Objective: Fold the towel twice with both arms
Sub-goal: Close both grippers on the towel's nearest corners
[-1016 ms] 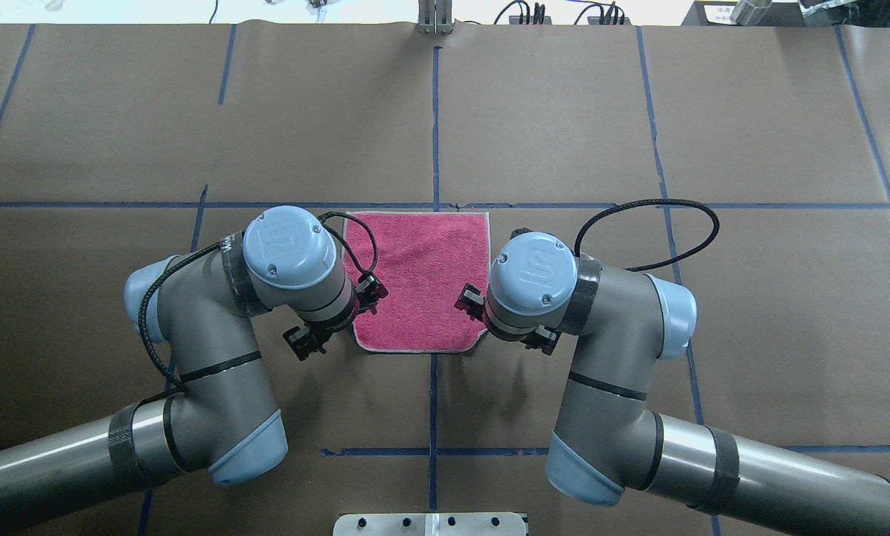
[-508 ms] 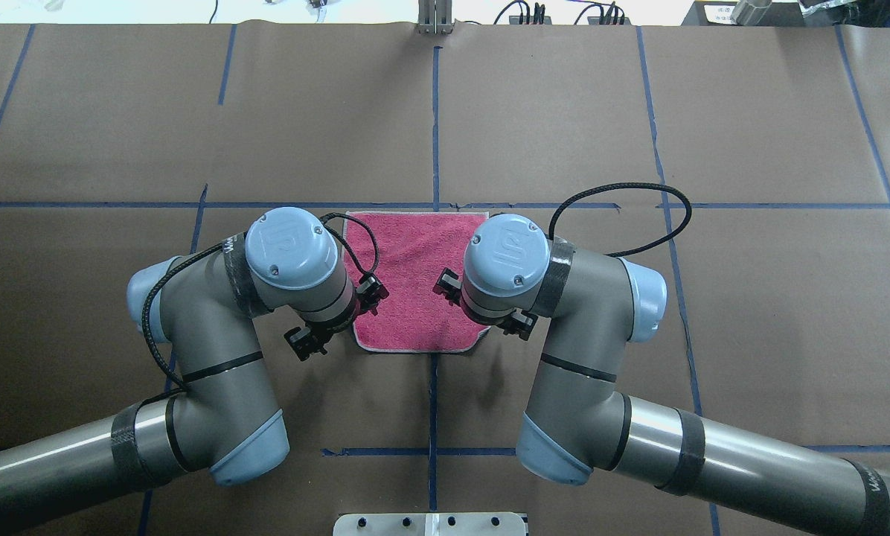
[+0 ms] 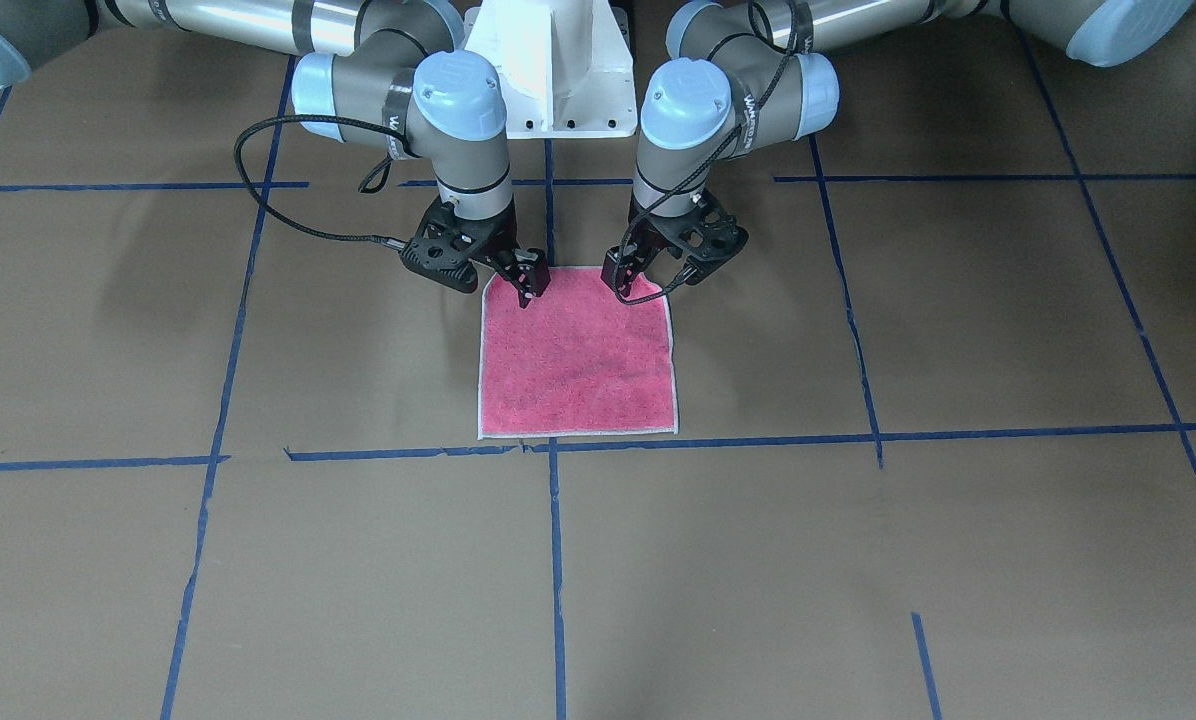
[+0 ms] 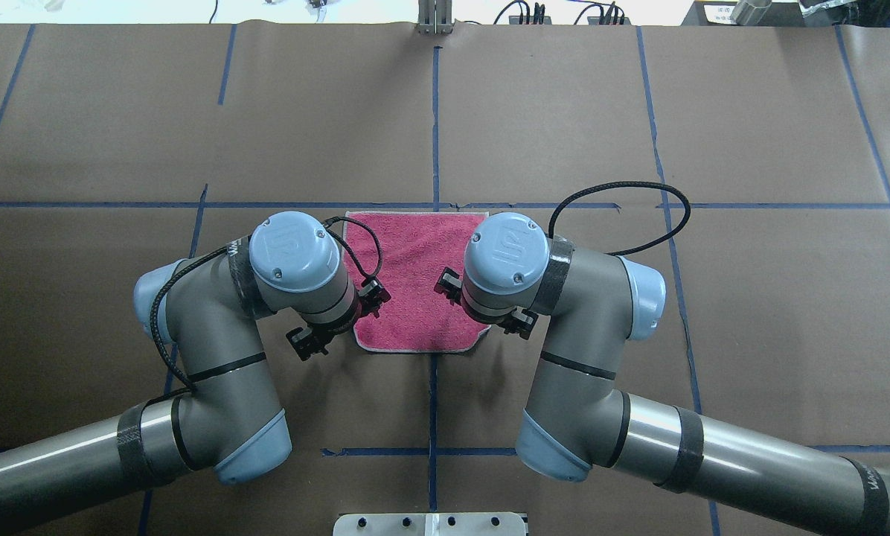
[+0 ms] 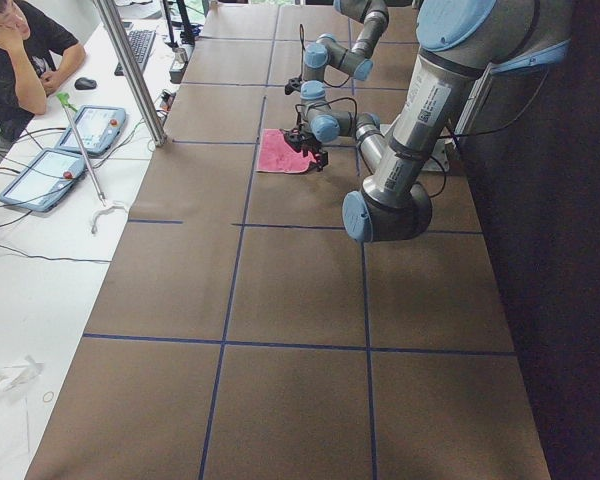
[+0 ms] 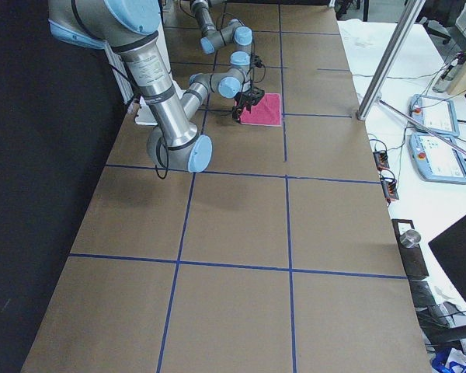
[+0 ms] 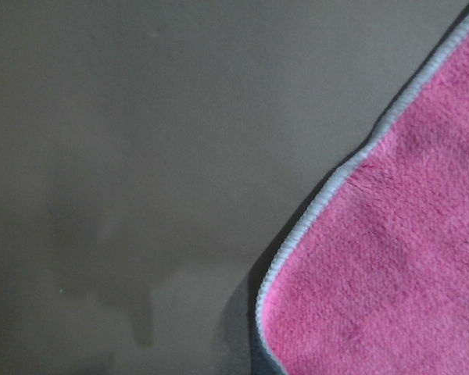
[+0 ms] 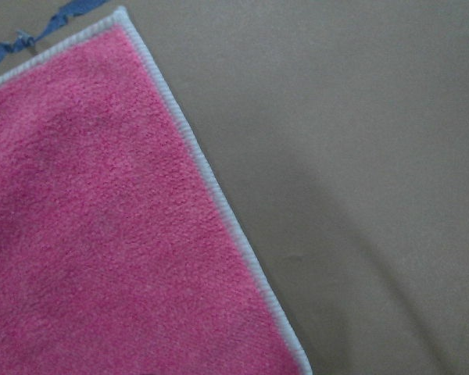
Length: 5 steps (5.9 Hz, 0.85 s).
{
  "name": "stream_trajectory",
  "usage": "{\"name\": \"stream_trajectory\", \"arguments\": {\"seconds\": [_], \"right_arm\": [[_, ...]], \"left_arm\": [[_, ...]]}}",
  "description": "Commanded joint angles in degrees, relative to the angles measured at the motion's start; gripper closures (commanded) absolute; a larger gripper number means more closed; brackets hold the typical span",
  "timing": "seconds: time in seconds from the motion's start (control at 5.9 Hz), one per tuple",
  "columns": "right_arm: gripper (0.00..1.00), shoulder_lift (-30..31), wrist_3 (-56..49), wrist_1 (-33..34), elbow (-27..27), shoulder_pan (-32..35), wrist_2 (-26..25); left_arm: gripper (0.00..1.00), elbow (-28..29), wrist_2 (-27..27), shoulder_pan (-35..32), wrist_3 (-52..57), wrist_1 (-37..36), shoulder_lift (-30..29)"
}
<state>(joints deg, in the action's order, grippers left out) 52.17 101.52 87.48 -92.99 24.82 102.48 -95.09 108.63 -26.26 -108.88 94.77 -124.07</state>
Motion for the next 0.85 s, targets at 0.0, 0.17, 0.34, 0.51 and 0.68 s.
{"name": "stream_trajectory", "arguments": {"seconds": [0.0,0.17,0.34,0.51,0.68], "right_arm": [[0.0,0.1,0.0,0.0,-0.1,0.1,0.1],[0.0,0.1,0.0,0.0,-0.2,0.1,0.1],[0.0,0.1,0.1,0.0,-0.2,0.2,0.1],[0.0,0.0,0.1,0.0,-0.2,0.2,0.0],[0.0,0.0,0.1,0.0,-0.2,0.2,0.0]], "left_arm": [[0.0,0.9,0.0,0.1,1.0,0.8,0.0],[0.0,0.8,0.1,0.1,1.8,0.8,-0.1],[0.14,0.3,0.1,0.1,2.3,0.8,-0.2],[0.37,0.2,0.1,0.1,2.4,0.8,-0.2],[0.45,0.1,0.1,0.1,2.4,0.8,-0.1]]}}
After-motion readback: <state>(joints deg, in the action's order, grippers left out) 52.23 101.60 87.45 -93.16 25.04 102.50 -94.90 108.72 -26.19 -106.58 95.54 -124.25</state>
